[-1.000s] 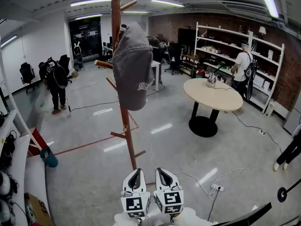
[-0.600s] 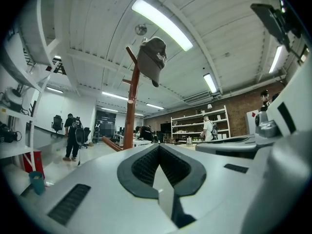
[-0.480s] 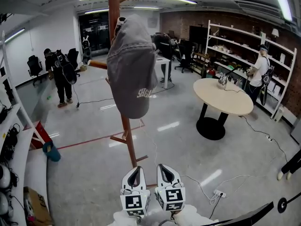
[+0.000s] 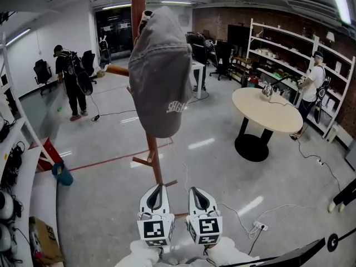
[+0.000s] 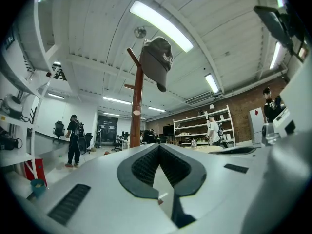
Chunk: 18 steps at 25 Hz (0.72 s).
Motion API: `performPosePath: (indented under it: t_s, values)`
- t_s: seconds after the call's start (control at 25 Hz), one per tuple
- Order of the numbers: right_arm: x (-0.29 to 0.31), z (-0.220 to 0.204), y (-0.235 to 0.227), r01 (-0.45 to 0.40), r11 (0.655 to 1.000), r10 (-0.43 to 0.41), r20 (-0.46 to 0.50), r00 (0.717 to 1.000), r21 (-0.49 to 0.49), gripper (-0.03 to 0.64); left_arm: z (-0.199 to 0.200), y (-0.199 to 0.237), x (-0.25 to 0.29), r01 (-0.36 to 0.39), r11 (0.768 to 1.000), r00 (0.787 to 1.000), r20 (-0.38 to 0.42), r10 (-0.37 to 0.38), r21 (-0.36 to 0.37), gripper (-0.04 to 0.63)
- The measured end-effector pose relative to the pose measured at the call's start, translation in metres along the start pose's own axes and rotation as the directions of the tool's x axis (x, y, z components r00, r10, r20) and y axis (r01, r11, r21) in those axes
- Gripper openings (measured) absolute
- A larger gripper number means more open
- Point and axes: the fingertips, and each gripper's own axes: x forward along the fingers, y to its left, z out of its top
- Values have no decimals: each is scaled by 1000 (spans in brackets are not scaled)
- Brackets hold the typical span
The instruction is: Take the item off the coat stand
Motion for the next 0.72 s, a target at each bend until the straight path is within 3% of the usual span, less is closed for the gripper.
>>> performPosePath:
  t_s: [0.2, 0.48, 0.56, 0.72]
  values:
    - [4, 8, 6, -10, 1000, 9, 22, 1000, 13, 9, 35, 0, 9, 97, 995, 993, 60, -99, 24, 0]
    - [5, 4, 16, -16, 1000, 16, 13, 1000, 11, 9, 86, 5, 9, 220, 975, 964, 144, -223, 34, 7]
    - [6, 4, 18, -20, 1000, 20, 13, 1000, 10, 9, 96, 5, 14, 236, 970, 957, 158, -242, 59, 101]
    - [8, 3, 18, -22, 1000, 22, 13, 1000, 7, 9, 114, 8, 28, 227, 969, 951, 192, -243, 100, 158]
